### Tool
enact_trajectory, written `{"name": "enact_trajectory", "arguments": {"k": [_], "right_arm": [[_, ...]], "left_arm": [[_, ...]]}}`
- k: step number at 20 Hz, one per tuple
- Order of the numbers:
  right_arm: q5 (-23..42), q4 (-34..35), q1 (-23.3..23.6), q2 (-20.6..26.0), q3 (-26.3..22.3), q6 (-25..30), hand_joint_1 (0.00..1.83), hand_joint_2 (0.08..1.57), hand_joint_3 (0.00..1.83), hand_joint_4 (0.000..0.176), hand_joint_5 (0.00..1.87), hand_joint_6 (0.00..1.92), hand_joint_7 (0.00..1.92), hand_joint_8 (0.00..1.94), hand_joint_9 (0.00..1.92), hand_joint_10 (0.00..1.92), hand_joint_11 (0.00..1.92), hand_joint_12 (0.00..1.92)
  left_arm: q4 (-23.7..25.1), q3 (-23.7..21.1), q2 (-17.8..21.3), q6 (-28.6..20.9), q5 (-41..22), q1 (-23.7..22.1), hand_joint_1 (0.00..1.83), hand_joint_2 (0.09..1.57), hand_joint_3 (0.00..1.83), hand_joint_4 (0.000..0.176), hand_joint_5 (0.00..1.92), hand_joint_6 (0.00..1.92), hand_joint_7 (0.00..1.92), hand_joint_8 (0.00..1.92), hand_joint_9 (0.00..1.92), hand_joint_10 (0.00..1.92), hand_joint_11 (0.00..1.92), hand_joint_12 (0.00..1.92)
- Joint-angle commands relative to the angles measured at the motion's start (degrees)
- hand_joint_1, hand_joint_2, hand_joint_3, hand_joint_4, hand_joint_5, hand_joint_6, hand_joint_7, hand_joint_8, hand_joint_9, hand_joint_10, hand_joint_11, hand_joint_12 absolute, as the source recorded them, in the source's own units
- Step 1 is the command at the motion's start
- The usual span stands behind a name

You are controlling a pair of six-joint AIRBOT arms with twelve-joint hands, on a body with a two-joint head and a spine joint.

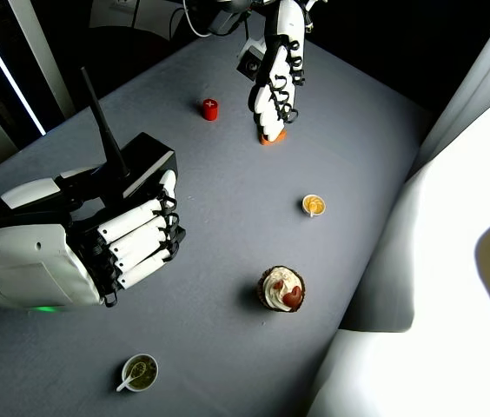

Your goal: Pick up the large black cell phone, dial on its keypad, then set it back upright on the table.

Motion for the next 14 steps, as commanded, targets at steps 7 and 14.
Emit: {"name": "enact_trajectory", "arguments": {"k": [7, 14], "right_arm": [[5.96, 0.58, -0.73, 0.36, 0.06, 1.19, 1.49, 1.11, 0.0, 0.0, 0.87, 1.01, 0.93, 0.91, 1.0, 1.03, 0.82, 1.6], [5.89, 0.56, -0.88, 0.68, 0.2, 1.17, 1.49, 1.11, 0.0, 0.0, 0.88, 0.97, 0.93, 0.93, 1.0, 1.03, 0.81, 1.6]], "left_arm": [[-3.77, -0.32, 0.07, -0.58, -5.71, -1.12, 0.0, 1.16, 0.0, 0.005, 0.13, 0.0, 0.14, 0.0, 0.13, 0.0, 0.0, 0.27], [-3.77, -0.22, 0.12, -0.6, -5.63, -1.14, 0.0, 1.16, 0.0, 0.004, 0.17, 0.01, 0.18, 0.0, 0.17, 0.0, 0.0, 0.39]]}}
